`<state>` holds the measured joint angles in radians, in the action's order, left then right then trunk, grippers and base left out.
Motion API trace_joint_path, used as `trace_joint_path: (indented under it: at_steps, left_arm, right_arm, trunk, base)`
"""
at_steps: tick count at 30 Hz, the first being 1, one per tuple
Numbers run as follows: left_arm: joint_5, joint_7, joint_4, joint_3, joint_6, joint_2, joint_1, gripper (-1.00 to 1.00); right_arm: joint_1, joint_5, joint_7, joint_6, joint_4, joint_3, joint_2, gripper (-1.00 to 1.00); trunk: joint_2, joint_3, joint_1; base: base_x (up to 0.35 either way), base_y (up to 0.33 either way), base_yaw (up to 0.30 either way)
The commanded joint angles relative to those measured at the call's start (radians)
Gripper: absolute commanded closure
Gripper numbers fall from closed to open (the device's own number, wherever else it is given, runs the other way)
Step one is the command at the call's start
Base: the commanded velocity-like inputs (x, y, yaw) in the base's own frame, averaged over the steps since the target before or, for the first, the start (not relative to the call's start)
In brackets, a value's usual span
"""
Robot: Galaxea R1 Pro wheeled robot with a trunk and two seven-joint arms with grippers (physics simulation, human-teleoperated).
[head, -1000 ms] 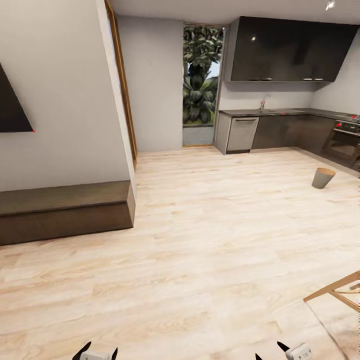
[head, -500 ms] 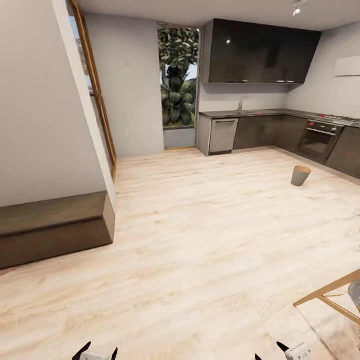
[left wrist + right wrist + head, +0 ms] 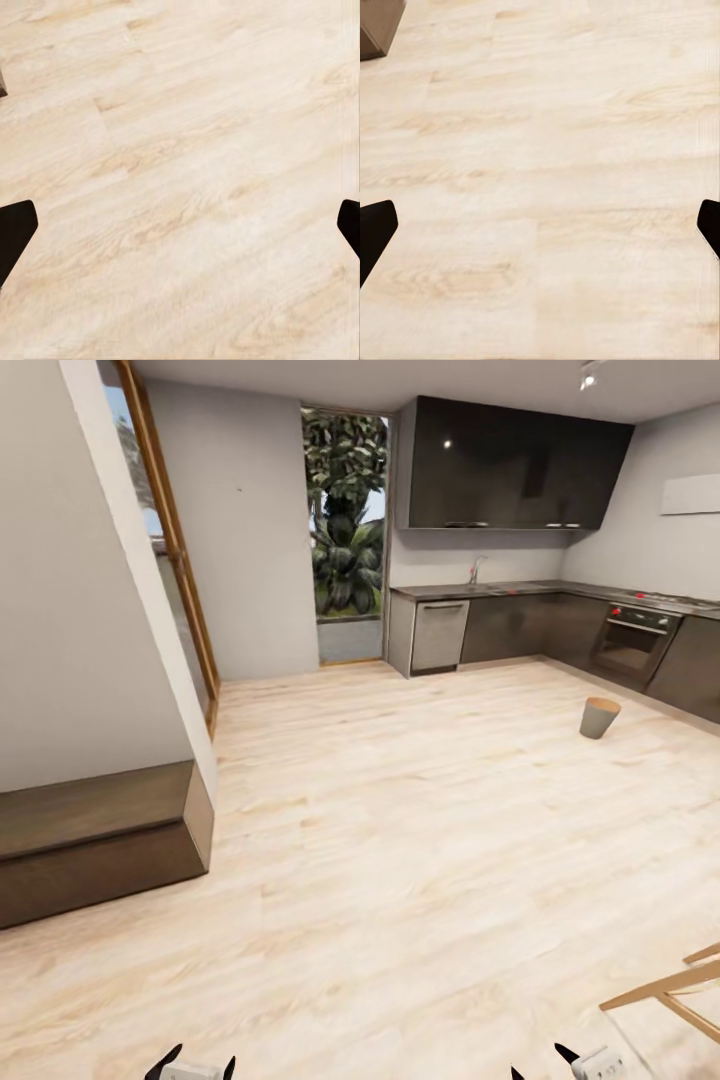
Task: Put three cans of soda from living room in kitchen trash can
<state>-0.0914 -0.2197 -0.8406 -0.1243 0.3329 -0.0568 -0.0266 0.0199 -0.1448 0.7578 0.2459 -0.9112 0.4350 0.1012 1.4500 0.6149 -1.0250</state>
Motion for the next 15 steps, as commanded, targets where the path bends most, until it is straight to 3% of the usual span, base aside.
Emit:
trace_joint_path:
  at_steps: [1,15]
  left_arm:
    - [0.000,0.000,0.000,0.000,0.000,0.000,0.000,-1.00]
    - [0.001,0.000,-0.001,0.000,0.001,0.000,-0.001,-1.00]
  right_arm:
    - [0.000,0.000,0.000,0.000,0.000,0.000,0.000,-1.00]
    - [0.000,-0.004,0.000,0.000,0.000,-0.001,-0.001,-1.00]
  trunk:
    - [0.000,0.000,0.000]
    - [0.000,0.000,0.000]
  base:
    - [0.328,0.000,-0.004]
    - [0.328,0.000,-0.001]
